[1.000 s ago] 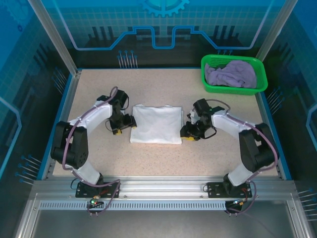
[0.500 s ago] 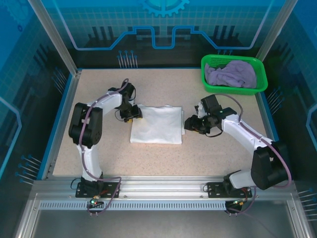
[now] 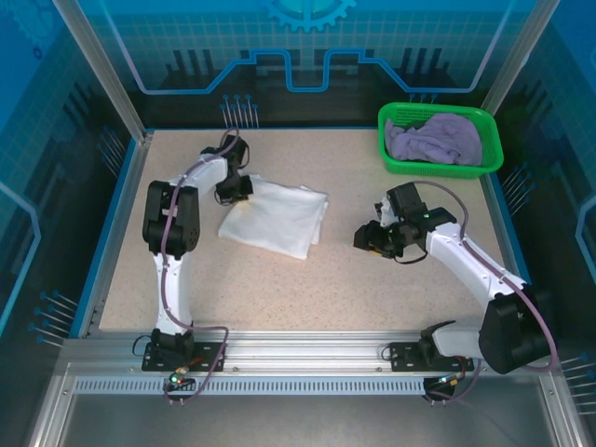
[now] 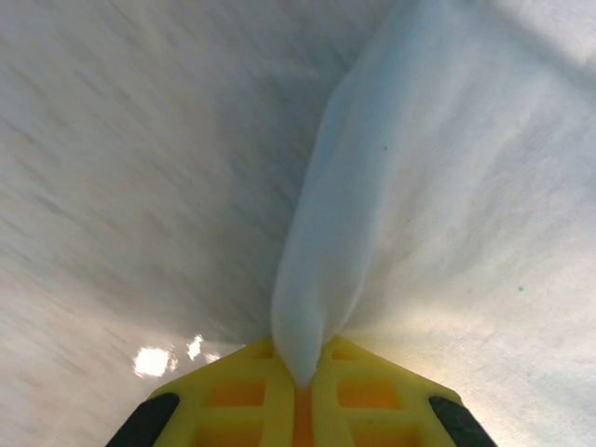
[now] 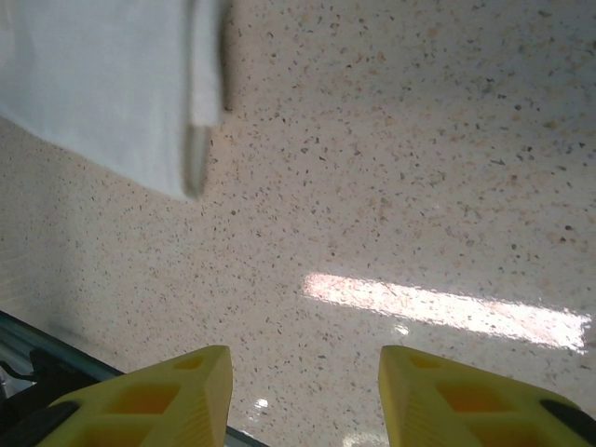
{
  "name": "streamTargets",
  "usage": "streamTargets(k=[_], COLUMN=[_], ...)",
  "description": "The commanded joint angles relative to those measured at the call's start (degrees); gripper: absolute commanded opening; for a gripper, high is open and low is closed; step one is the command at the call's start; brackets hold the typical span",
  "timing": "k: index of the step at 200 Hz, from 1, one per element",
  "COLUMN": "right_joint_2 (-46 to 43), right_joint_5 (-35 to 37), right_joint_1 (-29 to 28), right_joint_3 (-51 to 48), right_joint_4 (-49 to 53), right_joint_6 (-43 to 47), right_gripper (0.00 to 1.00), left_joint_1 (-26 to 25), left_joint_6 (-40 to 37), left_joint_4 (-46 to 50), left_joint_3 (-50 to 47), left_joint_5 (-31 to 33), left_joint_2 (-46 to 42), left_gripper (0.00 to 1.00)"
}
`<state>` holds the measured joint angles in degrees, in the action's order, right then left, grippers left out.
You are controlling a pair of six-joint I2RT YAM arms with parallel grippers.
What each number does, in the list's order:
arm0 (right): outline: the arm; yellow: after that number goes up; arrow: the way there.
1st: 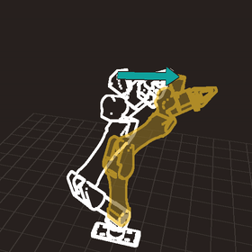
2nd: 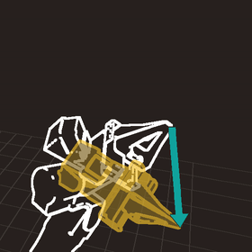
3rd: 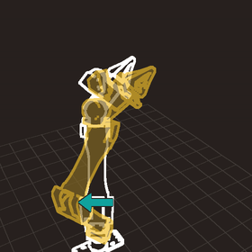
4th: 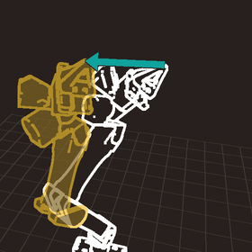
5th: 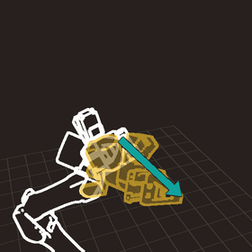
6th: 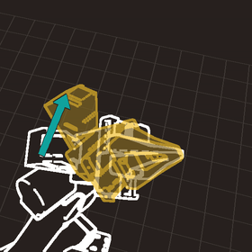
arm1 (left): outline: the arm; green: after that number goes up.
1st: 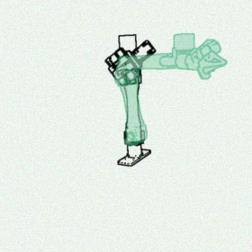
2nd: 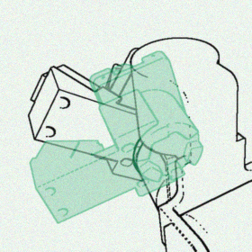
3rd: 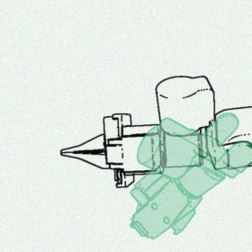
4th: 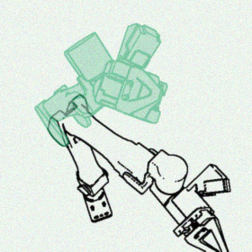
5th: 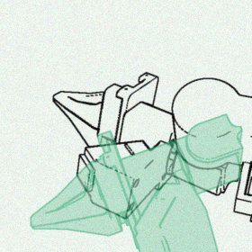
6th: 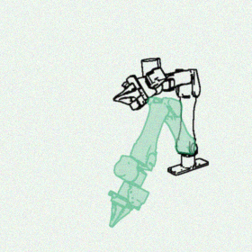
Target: Fold and stack the t-shirts
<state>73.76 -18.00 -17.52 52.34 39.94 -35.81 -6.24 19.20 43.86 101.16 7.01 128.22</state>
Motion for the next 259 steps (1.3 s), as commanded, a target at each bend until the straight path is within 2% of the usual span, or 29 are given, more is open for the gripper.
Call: streamTargets(k=[1, 49, 91, 116, 126, 161, 166, 175, 198, 208, 237, 240, 259], right_joint_2=[-0.08, 2.19, 5.65, 8.27, 9.32, 12.43, 12.66, 13.11, 13.95, 14.09, 14.21, 14.14, 14.13], right_joint_5=[-0.72, 0.02, 0.24, 0.82, 0.71, 0.47, 0.41, 0.17, -0.37, -0.75, -1.75, -1.77, -2.49], right_joint_1=[0.95, 0.94, 0.36, -0.39, -0.49, -0.93, -0.98, -1.11, -1.46, -1.62, -1.98, -2.01, -2.17], right_joint_3=[1.61, 6.95, 11.86, 16.23, 17.42, 20.72, 21.01, 21.38, 21.84, 21.60, 20.33, 20.18, 19.09], right_joint_4=[4.26, 10.06, 14.57, 16.77, 17.05, 16.88, 16.76, 16.28, 15.29, 14.53, 12.31, 12.03, 10.56], right_joint_6=[-1.32, -2.46, -4.34, -3.69, -3.56, -3.21, -3.21, -3.21, -3.16, -3.21, -3.30, -3.30, -3.14], right_gripper=[0.47, 0.47, 0.47, 0.47, 0.47, 0.47, 0.47, 0.47, 0.47, 0.47, 0.47, 0.47, 0.47], left_joint_1=[5.63, 13.17, 15.66, 15.81, 16.22, 18.55, 18.78, 18.96, 19.07, 18.82, 18.54, 18.54, 17.82], left_joint_6=[-5.10, -12.28, -12.53, -13.02, -12.44, -5.20, -4.42, -3.50, -1.99, -0.37, 3.53, 3.94, 5.42], left_joint_4=[2.37, 2.58, 12.14, 10.36, 9.87, 13.02, 12.97, 13.14, 14.89, 15.55, 9.83, 9.23, 7.26], left_joint_3=[5.96, 18.95, 41.26, 42.11, 42.26, 42.69, 42.26, 42.03, 41.61, 40.42, 29.81, 28.93, 25.32], left_joint_5=[9.29, 14.04, 14.13, 17.17, 16.57, 17.14, 16.63, 16.12, 11.88, 10.41, 0.88, 0.08, -4.40], left_joint_2=[2.97, 10.68, 21.09, 21.36, 21.69, 22.11, 21.87, 21.62, 20.21, 18.51, 8.82, 7.78, 3.12], left_gripper=[0.09, 0.16, 0.17, 0.21, 0.22, 0.21, 0.25, 0.43, 0.65, 0.79, 0.93, 0.98, 0.99])
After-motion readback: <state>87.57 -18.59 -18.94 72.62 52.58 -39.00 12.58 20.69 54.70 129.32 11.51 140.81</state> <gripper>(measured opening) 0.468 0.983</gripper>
